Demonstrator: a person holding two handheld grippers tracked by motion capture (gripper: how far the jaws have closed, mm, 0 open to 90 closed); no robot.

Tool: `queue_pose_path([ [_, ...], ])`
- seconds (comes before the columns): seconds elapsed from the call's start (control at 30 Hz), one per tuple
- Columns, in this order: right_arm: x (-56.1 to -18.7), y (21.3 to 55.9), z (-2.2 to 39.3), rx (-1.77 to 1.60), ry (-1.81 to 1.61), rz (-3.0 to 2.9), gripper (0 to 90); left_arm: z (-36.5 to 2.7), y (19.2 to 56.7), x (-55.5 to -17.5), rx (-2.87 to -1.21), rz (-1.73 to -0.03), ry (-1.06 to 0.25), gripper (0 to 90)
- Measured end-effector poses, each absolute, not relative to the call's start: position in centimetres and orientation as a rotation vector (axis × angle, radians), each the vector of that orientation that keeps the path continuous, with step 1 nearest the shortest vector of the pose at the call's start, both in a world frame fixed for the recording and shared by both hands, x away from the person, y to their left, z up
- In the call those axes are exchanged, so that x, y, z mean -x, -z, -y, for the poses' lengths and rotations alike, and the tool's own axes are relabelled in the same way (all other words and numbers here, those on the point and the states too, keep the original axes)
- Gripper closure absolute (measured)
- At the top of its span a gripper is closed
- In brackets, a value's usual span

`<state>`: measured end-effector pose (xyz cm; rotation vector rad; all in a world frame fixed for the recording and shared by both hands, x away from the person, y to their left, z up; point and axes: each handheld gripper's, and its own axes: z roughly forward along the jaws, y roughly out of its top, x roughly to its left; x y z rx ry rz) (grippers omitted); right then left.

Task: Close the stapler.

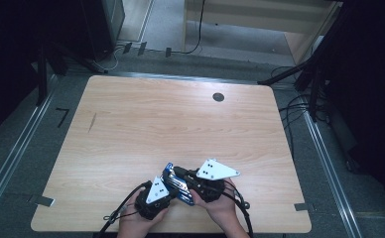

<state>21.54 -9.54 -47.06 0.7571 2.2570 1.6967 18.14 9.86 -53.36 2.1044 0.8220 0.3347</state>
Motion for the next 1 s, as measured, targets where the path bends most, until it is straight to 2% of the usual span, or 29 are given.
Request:
queue_pose_path([
  [1.0,-23.1,46.7,6.9,-0.726,-1.691,-2.269,90.0,-9.9,53.4,-18.2,-2.104,-0.821,-0.336,90.0],
])
